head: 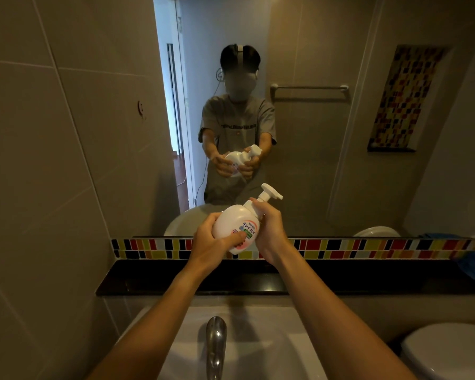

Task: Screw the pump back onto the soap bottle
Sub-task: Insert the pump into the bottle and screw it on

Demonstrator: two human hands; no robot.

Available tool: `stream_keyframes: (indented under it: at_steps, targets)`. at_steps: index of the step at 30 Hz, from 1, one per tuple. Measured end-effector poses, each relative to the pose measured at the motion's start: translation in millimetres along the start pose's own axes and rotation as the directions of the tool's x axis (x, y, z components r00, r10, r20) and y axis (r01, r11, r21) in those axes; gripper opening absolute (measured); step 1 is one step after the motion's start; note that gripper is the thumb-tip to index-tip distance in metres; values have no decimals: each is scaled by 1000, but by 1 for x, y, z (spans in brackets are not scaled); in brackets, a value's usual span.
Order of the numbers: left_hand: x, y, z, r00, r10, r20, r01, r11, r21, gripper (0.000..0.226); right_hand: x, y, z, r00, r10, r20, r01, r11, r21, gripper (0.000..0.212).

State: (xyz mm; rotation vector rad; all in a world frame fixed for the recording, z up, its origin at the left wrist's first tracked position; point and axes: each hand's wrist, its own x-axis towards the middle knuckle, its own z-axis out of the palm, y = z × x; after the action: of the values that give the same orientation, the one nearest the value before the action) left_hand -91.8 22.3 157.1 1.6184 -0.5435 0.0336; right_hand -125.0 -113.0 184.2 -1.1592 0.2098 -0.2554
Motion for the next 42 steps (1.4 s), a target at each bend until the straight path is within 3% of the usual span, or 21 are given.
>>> stream_keyframes:
  at_steps: [2,4,9,13,16,24,30,37,42]
  targets:
    - [0,-3,-4,998,-37,43,38,999,-23,51,-1,3,-5,1000,-1,26,1,1000,3,44]
    - [0,-7,-7,996,-66,54,67,997,-27,53,0,7,-8,1000,-10,29,14,993,-115,45]
    - [-5,-7,-1,999,-23,-33,23,1000,0,49,-2,9,-9,1000,-26,-14,22,973,-231,51]
    - [-4,-4,-7,975,-175,137,203,954,-223,57,-4,2,-17,994,14,108,11,974,-224,44]
    - [-1,-4,-15,957,-195,213,239,949,-205,62,-5,1,-19,988,-15,154,58,959,-279,48]
    - [-5,-15,-7,1000,15,-4,-14,999,34,51,-10,2,-15,991,-59,116,93,944,-317,22]
    - [-10,-18,1,987,129,-98,-114,983,147,60,-12,3,-13,994,-56,90,84,934,-347,28]
    - [-12,-16,8,975,134,-178,-98,975,198,67,-9,0,-8,996,-46,72,70,922,-380,21]
    - [-9,-16,-2,994,0,-107,8,997,71,58,-11,2,-13,995,-59,82,88,904,-419,24]
